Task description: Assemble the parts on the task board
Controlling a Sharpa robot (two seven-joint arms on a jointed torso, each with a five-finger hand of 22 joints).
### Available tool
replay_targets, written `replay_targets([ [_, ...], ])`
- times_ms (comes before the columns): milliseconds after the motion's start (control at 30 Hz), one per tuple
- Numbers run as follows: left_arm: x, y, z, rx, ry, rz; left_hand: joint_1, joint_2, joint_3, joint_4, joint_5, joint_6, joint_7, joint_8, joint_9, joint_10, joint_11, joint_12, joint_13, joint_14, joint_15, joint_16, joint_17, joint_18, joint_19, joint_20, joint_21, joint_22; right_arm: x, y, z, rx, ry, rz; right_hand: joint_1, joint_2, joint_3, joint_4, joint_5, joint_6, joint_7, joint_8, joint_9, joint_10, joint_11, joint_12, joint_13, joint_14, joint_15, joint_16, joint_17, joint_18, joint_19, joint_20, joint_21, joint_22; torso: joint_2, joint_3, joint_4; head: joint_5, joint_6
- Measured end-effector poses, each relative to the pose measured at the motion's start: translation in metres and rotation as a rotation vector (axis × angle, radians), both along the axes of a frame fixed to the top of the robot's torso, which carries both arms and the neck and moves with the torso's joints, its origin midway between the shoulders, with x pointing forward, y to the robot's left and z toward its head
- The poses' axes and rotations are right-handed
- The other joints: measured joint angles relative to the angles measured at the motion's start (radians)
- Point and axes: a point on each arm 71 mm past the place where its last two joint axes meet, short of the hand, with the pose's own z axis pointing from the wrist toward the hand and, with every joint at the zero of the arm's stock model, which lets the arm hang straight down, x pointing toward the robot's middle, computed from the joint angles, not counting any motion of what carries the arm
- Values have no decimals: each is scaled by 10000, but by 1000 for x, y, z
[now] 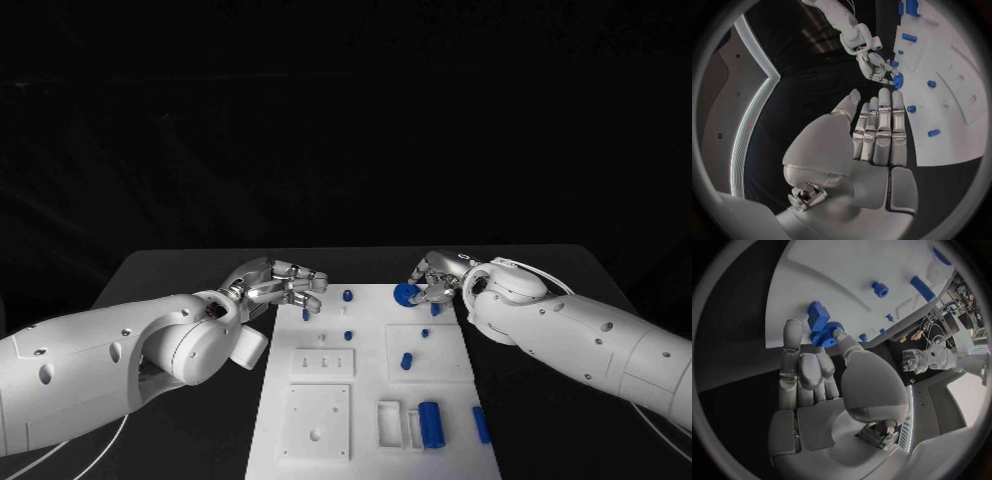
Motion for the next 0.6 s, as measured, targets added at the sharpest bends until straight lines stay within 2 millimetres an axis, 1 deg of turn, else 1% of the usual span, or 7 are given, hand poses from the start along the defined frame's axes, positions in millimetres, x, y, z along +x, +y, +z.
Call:
replay_targets([
  [33, 0, 0, 0, 1, 0, -1, 0, 0, 0, 0, 0, 0, 0, 0, 0, 0, 0, 0, 0, 0, 0, 0, 0, 0, 0, 0, 0, 0, 0, 0, 0, -16, 25, 2, 0, 0, -15, 38, 38, -31, -31, 0, 0, 79, -9, 61, 53, 19, -18, 39, 62, 0, 18, -18, 0, 78, 0, 0, 0, 2, -1],
  [133, 0, 0, 0, 5, 1, -5, 0, 0, 0, 0, 0, 0, 0, 0, 0, 0, 0, 0, 0, 0, 0, 0, 0, 0, 0, 0, 0, 0, 0, 1, 0, -60, 101, 23, 0, 0, -14, 38, 55, -37, -28, 0, -5, 161, -59, 143, 159, 35, -34, 56, 175, 1, 51, -50, 0, 215, 0, 0, -6, 10, -14],
  [233, 0, 0, 0, 9, 2, -7, 0, 0, 0, 0, 0, 0, 0, 0, 0, 0, 0, 0, 0, 0, 0, 0, 0, 0, 0, 0, 0, 1, 0, 1, 0, -94, 156, 45, 0, 0, 13, 65, 55, 17, -83, -3, -22, 217, -6, 218, 259, 35, -35, 56, 210, 1, 51, -50, 0, 288, 0, 0, -12, 16, -22],
  [333, 0, 0, 0, 12, 2, -11, 0, 0, 0, 0, 0, 0, 1, 0, 0, 0, 0, 0, 0, 0, 0, 0, -1, 0, 0, 0, 0, 0, 0, 2, 0, -120, 194, 55, 0, 0, 41, 92, 55, 16, -83, -25, -26, 217, -6, 285, 307, 35, -35, 60, 234, 1, 51, -50, 0, 324, -2, 0, -14, 24, -35],
  [400, 0, 0, 0, 15, 2, -14, 0, 0, 0, 0, 0, 0, 0, 0, 0, 0, 0, 0, 0, 0, 0, 0, -1, 0, 0, 0, 0, 0, -1, 2, 1, -143, 226, 67, 0, 0, 41, 93, 55, 16, -82, -31, -26, 269, 46, 286, 338, 35, -35, 96, 250, 0, 51, -50, 0, 376, -3, 0, -14, 25, -39],
  [467, 0, 0, 0, 18, 2, -13, 0, 0, 0, 0, 0, 0, 0, 0, 0, 0, 0, 0, 0, 0, 0, 0, -1, 0, 0, 0, 0, 1, -1, 2, 1, -169, 252, 71, 0, 0, 37, 97, 61, 16, -82, -32, -25, 304, 13, 328, 383, 35, -34, 96, 263, 0, 51, -50, 0, 407, -6, 0, -14, 30, -45],
  [600, 0, 0, 0, 22, 3, -13, 0, 0, 0, 0, 0, 0, 0, 0, 0, 0, 0, 0, 0, 0, 0, 0, -2, 0, 0, 0, 0, 1, -1, 3, 1, -218, 301, 93, -52, -53, -141, 275, 288, -416, -9, -21, -14, 357, 69, 383, 463, 35, -34, 145, 307, 0, 51, -49, -62, 521, -7, 0, -14, 32, -53],
])
